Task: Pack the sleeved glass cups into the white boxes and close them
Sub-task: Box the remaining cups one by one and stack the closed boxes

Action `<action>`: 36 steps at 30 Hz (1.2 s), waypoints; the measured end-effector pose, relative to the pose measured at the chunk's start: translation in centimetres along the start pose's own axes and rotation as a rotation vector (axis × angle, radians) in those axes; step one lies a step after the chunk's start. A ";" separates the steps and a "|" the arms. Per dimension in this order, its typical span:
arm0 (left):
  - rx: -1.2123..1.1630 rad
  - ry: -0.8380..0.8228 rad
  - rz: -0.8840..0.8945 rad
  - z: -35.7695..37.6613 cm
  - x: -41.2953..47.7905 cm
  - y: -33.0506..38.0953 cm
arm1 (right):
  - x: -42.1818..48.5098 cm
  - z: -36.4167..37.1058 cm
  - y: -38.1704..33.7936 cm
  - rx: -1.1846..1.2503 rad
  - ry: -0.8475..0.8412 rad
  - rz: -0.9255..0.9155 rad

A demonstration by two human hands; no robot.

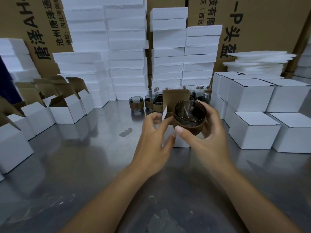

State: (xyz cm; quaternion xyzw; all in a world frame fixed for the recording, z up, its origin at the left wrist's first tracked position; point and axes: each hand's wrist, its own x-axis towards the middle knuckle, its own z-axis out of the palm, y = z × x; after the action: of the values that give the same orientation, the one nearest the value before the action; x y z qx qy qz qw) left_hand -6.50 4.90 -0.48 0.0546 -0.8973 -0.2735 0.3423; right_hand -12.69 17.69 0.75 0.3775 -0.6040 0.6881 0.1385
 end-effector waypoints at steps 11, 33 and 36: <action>0.042 -0.098 0.032 0.0 -0.1 -0.1 | -0.1 -0.2 -0.4 -0.019 -0.024 0.040; 0.062 -0.066 0.217 -0.6 -0.4 1.0 | 0.0 0.0 -0.4 -0.046 0.058 0.033; 0.077 -0.048 0.241 -0.7 -0.4 1.1 | -0.1 -0.1 -0.4 -0.100 0.057 -0.014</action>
State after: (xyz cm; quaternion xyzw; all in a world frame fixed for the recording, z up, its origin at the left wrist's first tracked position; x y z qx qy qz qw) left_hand -5.67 5.59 0.33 -0.0471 -0.9151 -0.1967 0.3488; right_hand -12.39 17.85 1.03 0.3547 -0.6307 0.6666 0.1792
